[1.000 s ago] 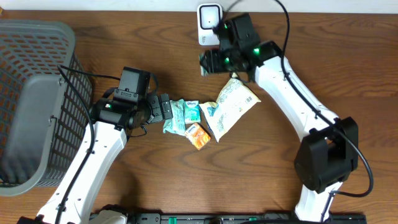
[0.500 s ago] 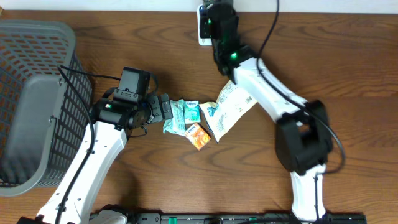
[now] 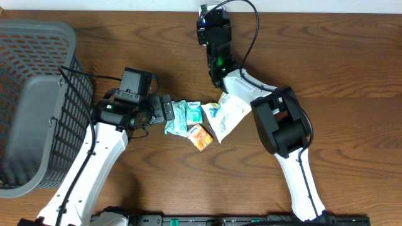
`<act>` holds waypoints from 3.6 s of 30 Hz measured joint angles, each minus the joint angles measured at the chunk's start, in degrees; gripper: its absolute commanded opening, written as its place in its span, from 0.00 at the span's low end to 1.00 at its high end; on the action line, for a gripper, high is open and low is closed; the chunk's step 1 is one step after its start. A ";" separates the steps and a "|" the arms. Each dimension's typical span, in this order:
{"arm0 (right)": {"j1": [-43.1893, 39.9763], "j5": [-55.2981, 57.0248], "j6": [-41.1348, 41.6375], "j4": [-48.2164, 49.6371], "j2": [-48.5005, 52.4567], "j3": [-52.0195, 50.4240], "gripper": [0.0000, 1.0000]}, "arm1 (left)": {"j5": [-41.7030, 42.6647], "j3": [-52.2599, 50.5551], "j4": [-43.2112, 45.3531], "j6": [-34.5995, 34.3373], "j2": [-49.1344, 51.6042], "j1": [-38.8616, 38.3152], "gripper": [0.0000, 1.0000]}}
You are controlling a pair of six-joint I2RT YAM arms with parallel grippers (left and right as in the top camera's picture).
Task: Scan the item barcode
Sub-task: 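Hold the Zam-Buk tin up in front of the white barcode scanner, then carry the tin right and set it down on the table, then reach the right gripper to the cream wet-wipe pack and grasp it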
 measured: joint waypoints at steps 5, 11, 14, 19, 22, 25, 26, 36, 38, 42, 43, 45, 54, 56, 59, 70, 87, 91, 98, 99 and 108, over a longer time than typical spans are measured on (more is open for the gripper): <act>-1.64 0.66 -0.94 -0.02 0.00 0.00 0.60 | 0.00 0.00 0.00 0.00 0.00 0.00 1.00; -1.92 1.44 -1.27 -7.17 -1.09 0.00 0.55 | 0.00 0.00 0.00 0.00 0.00 0.00 1.00; -1.68 1.20 0.70 -15.80 -4.44 -0.15 0.52 | 0.00 0.00 0.07 0.00 0.00 0.00 1.00; -2.49 -5.46 7.93 -33.59 -18.08 -0.44 0.47 | -0.02 0.02 -0.02 0.00 0.00 0.00 1.00; -5.03 -10.73 12.50 -46.23 -27.30 0.39 0.49 | 0.00 0.02 0.09 0.00 0.00 0.00 1.00; -9.27 -15.32 16.35 -59.54 -32.94 1.27 0.51 | 0.00 0.02 0.07 0.00 0.00 0.00 1.00; -11.06 -16.98 17.59 -65.22 -33.62 1.18 0.50 | 0.00 0.02 0.00 0.00 0.00 0.00 1.00; -21.20 -19.76 19.65 -94.97 -31.54 -0.50 0.48 | 0.00 0.02 0.02 0.00 0.02 0.00 1.00; -23.17 -19.32 19.69 -95.38 -31.43 -2.01 0.49 | 0.00 0.02 0.02 0.00 0.02 0.00 1.00; -27.19 -18.71 19.74 -95.14 -31.41 -6.03 0.50 | 0.00 0.02 0.02 0.00 0.02 0.00 1.00; -27.80 -18.62 19.82 -94.99 -31.41 -6.78 0.50 | 0.00 0.02 0.00 0.00 0.02 0.00 1.00; -29.90 -18.51 20.17 -93.74 -31.41 -9.25 0.50 | 0.00 0.02 0.00 0.00 0.02 0.00 1.00; -37.24 -18.32 22.69 -87.23 -31.17 -19.56 0.75 | 0.00 0.02 0.00 0.00 0.02 0.00 1.00; -37.86 -18.27 23.12 -87.14 -31.08 -20.24 0.99 | 0.00 0.02 0.00 0.00 0.02 0.00 1.00; -37.94 -18.53 23.26 -86.62 -31.06 -20.26 0.99 | 0.00 0.02 0.00 0.00 0.02 0.00 1.00; -35.21 -33.48 21.68 -98.77 -30.95 -9.44 0.90 | 0.00 0.02 0.00 0.00 0.02 0.02 1.00; -3.21 -45.40 35.74 -74.90 -25.22 -7.15 0.27 | 0.00 0.02 0.02 0.00 0.02 0.00 1.00; 0.13 -45.92 38.34 -73.90 -20.24 -7.17 0.20 | 0.00 0.02 -0.02 0.00 0.02 0.00 1.00; 2.19 -48.02 36.83 -79.80 -19.30 -7.34 0.21 | 0.00 0.02 0.00 0.00 0.02 0.00 1.00; 2.01 -48.19 36.02 -81.68 -19.58 -7.37 0.22 | 0.00 0.02 0.00 0.00 0.02 0.00 1.00; -2.73 -47.12 26.58 -101.00 -23.08 -7.39 0.24 | 0.00 0.02 0.04 0.00 0.02 0.00 1.00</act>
